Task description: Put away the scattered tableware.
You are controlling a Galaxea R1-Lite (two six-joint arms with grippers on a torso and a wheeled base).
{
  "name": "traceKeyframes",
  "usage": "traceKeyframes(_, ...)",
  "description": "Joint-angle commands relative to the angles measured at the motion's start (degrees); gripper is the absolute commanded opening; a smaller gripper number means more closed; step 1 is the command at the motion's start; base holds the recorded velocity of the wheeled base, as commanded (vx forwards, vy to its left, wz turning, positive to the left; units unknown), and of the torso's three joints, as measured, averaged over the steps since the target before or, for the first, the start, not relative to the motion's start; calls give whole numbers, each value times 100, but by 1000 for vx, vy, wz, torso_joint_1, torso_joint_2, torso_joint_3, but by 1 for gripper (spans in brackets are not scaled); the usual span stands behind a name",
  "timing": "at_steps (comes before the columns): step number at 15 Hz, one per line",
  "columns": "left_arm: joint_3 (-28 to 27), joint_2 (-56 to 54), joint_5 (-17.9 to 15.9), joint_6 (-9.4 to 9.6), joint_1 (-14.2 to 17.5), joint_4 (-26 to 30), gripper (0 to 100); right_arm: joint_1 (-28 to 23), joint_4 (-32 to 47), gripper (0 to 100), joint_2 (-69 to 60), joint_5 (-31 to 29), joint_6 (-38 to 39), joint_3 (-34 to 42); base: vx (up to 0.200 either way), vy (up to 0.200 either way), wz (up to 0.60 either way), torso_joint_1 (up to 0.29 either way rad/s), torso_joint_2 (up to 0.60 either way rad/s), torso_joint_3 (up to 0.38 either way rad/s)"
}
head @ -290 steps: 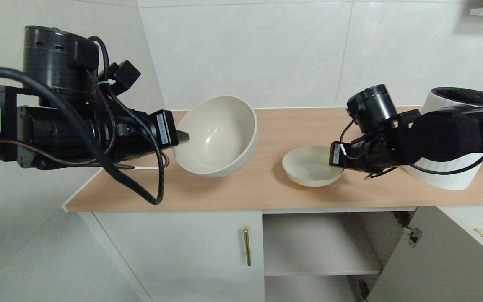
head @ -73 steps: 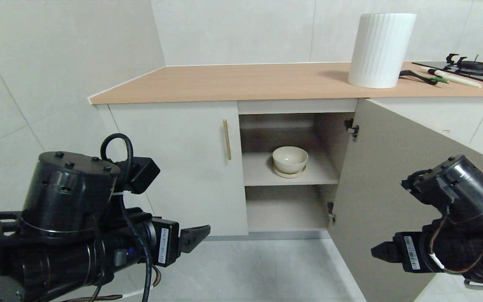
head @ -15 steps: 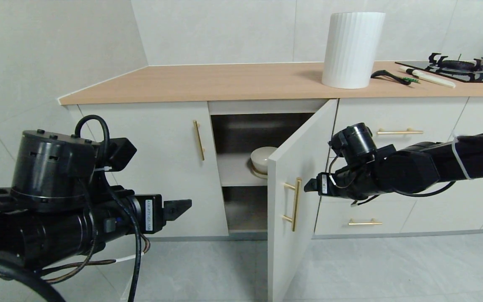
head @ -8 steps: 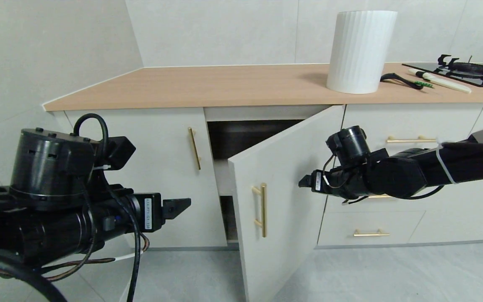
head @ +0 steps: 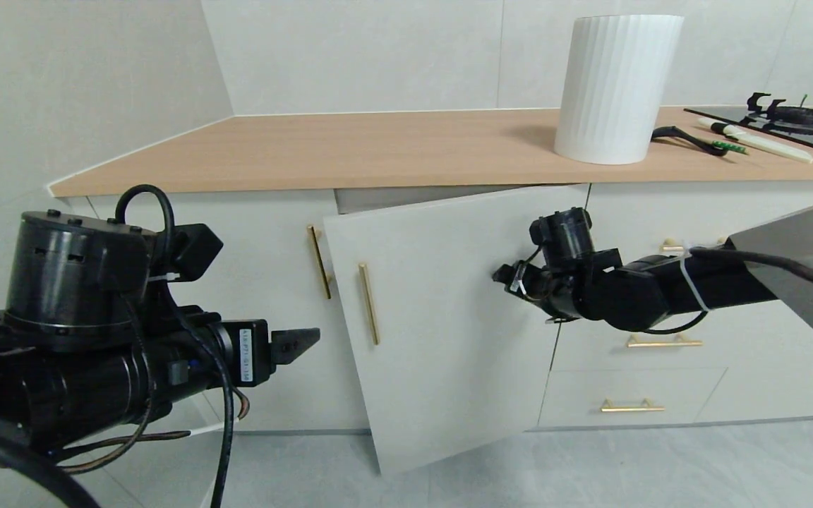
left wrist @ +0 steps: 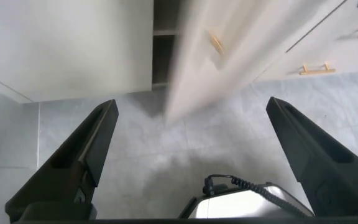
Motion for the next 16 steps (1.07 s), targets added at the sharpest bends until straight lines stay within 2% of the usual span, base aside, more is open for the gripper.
traceKeyframes(1,-1,-8,1,-4,3,-2,100,1,-70,100,459,-304,177,-433,0,0,0,0,0,0)
traceKeyframes(12,8,19,1,-4,3,-2,100,-280,-193,100,644,-787,520,-943,0,0,0,0,0,0)
traceKeyframes(16,8,28,1,-4,3,-2,100,-289,-140,100,371,-770,511,-758,0,0,0,0,0,0)
